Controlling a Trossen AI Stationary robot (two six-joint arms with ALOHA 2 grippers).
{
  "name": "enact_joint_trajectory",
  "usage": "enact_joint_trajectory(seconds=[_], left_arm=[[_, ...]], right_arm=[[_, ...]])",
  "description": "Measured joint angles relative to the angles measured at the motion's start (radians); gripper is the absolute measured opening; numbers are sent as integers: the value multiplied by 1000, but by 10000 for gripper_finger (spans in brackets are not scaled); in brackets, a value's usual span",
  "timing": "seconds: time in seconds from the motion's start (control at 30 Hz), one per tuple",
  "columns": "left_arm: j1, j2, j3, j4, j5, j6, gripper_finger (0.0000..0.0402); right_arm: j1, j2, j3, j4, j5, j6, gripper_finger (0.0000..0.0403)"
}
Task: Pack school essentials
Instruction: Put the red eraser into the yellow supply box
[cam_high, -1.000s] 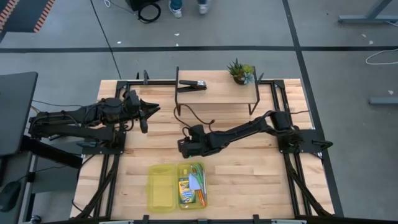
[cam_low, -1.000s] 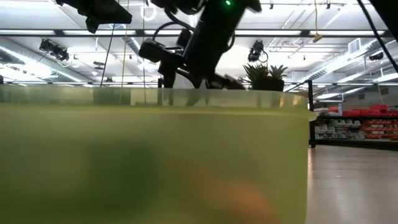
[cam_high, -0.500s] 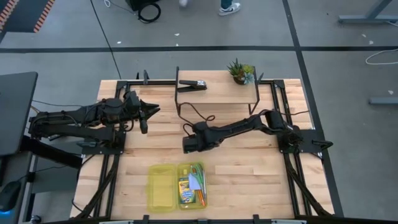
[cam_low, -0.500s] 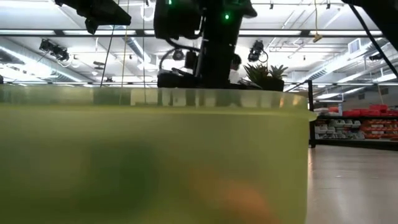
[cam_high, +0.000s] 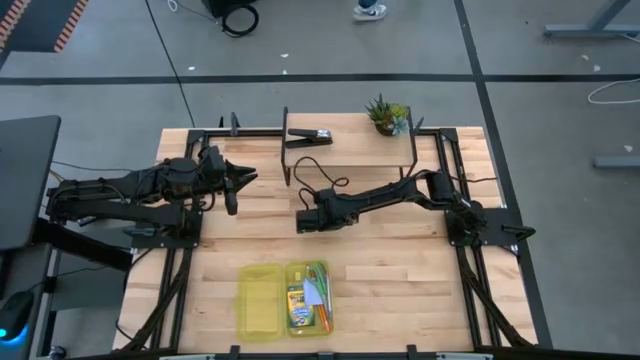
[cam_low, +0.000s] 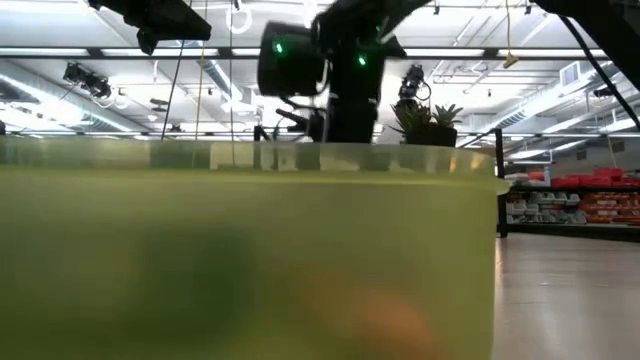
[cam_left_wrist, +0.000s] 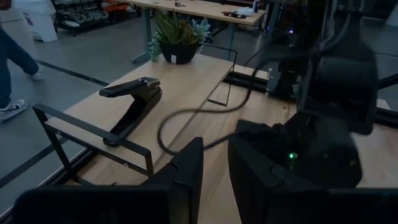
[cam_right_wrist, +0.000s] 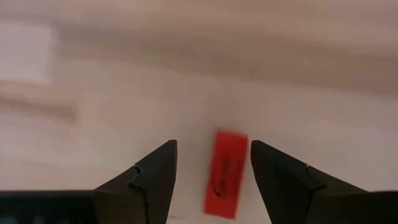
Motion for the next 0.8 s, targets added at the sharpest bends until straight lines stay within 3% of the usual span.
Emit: enact_joint_trajectory(seconds=[0.1, 0.47, 0.8], left_arm=[[0, 0, 0, 0, 0, 0, 84], [0, 0, 0, 0, 0, 1, 84], [0, 0, 0, 0, 0, 2, 85]], right_arm=[[14, 2, -61, 48, -57, 54, 212], [57, -1, -96, 80, -14, 64, 203], [56, 0, -96, 75, -19, 37, 111]])
